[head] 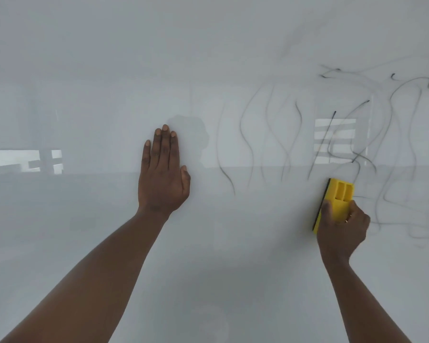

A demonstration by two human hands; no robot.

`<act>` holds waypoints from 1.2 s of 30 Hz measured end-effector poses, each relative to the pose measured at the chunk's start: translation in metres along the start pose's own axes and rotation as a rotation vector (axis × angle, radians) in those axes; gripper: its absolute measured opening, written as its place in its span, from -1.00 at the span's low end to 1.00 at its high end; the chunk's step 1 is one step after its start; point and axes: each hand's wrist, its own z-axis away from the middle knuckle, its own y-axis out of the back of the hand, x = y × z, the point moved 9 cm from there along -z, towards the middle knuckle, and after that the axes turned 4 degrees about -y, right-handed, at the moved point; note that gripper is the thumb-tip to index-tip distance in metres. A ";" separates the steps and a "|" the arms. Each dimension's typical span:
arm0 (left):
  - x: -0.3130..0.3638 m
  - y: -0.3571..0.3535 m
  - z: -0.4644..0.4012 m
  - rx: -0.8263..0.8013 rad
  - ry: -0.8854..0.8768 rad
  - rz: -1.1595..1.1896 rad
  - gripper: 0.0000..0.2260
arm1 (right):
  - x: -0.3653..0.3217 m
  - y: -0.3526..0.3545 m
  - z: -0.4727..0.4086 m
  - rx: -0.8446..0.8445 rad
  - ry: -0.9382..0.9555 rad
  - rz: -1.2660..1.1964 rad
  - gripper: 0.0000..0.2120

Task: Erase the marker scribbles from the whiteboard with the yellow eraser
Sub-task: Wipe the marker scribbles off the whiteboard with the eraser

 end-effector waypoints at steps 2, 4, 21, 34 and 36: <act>0.001 0.003 0.000 0.018 -0.001 0.019 -0.39 | -0.005 -0.003 -0.001 0.017 -0.019 -0.029 -0.32; 0.002 0.005 0.000 0.028 -0.001 0.045 -0.39 | -0.029 -0.014 0.017 -0.005 0.064 -0.043 -0.36; 0.006 0.036 -0.058 0.095 -0.056 0.054 -0.41 | -0.158 -0.073 0.029 -0.152 0.455 -0.071 -0.39; -0.011 0.019 -0.096 0.128 0.041 0.025 -0.41 | -0.114 -0.038 -0.068 0.115 0.168 -0.034 -0.39; -0.011 0.018 -0.095 0.127 0.043 0.039 -0.41 | -0.145 -0.057 -0.046 0.066 0.287 -0.054 -0.43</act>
